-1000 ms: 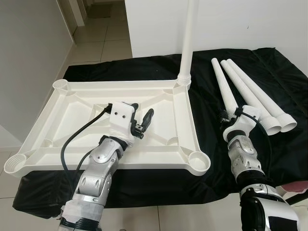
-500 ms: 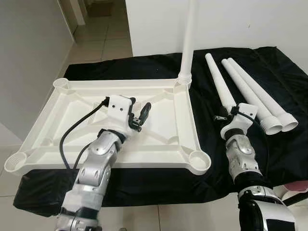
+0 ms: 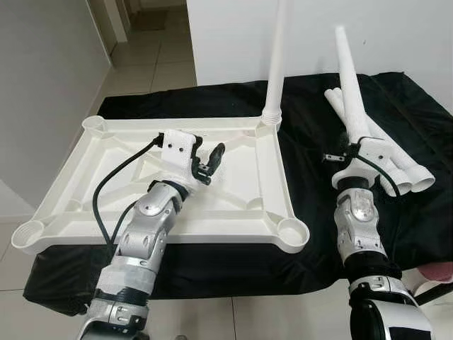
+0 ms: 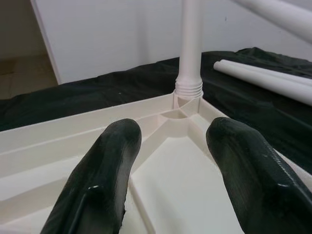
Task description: Building children table
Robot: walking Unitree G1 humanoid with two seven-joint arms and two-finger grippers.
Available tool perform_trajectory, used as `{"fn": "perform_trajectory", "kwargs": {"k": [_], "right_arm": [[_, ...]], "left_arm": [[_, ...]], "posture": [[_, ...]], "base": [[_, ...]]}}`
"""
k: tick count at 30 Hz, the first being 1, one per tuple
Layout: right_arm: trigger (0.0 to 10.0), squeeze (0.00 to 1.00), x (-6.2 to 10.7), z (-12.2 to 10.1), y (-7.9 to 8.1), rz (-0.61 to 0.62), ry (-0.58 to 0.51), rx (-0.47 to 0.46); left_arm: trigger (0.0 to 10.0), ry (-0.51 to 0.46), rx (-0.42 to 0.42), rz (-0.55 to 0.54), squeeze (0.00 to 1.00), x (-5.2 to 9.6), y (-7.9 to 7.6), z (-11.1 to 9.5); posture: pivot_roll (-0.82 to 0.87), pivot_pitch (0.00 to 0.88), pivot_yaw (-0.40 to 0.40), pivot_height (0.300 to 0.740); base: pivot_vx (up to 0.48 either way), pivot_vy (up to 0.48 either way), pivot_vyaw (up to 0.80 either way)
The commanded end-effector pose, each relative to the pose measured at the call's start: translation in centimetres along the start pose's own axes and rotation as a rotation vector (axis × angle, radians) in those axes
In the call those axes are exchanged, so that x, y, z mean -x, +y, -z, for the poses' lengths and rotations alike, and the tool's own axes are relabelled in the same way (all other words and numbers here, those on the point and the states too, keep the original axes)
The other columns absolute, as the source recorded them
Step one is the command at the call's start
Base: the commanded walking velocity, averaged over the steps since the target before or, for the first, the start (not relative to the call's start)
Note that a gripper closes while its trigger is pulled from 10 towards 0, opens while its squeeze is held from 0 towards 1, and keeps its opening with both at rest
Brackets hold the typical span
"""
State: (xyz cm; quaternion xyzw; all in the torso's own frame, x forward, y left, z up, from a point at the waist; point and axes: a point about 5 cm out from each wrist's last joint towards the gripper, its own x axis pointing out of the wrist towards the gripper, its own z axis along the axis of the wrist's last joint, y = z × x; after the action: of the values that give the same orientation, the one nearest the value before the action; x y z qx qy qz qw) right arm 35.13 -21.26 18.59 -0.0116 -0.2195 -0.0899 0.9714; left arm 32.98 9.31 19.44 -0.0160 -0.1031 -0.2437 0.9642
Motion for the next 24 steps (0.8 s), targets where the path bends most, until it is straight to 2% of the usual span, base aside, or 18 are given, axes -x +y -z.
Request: {"fn": "perform_trajectory", "kwargs": {"k": [1,8,13,17,19,21,24], "right_arm": [[10.0,0.00,-0.3,-1.6,0.7,-0.019,-0.095,0.023],[10.0,0.00,-0.8,-4.3,1.8,-0.050,-0.235,0.059],[10.0,0.00,-1.2,-6.6,3.0,-0.089,-0.334,0.070],[10.0,0.00,-1.3,-7.8,3.7,-0.118,-0.391,0.084],[10.0,0.00,-1.2,-9.1,4.6,-0.165,-0.470,0.114],[10.0,0.00,-1.2,-9.1,4.6,-0.165,-0.470,0.114],[10.0,0.00,-1.0,-10.0,5.5,-0.210,-0.525,0.143]], "left_arm": [[10.0,0.008,-0.002,0.023,0.00,-0.1,0.3,-0.2],[10.0,-0.005,0.021,0.036,0.00,-0.6,0.6,-0.8],[10.0,0.025,-0.042,0.187,0.00,-0.3,-0.2,-0.8],[10.0,0.035,-0.035,0.215,0.00,-0.2,-0.2,-0.8],[10.0,0.035,-0.031,0.235,0.00,-0.3,-0.2,-1.1],[10.0,0.035,-0.031,0.235,0.00,-0.3,-0.2,-1.1],[10.0,0.036,-0.031,0.241,0.00,-0.4,-0.1,-1.5]], "posture": [[-0.07,0.000,0.063,0.740],[-0.07,0.000,0.064,0.740],[-0.07,0.000,0.075,0.740],[-0.07,0.000,0.075,0.740],[-0.07,0.000,0.084,0.740],[-0.07,0.000,0.084,0.740],[-0.07,0.000,0.089,0.740]], "base": [[0.000,0.000,0.00],[0.000,0.000,0.00],[0.000,0.000,0.00],[0.000,0.000,0.00],[0.000,0.000,0.00],[0.000,0.000,0.00],[0.000,0.000,0.00]]}}
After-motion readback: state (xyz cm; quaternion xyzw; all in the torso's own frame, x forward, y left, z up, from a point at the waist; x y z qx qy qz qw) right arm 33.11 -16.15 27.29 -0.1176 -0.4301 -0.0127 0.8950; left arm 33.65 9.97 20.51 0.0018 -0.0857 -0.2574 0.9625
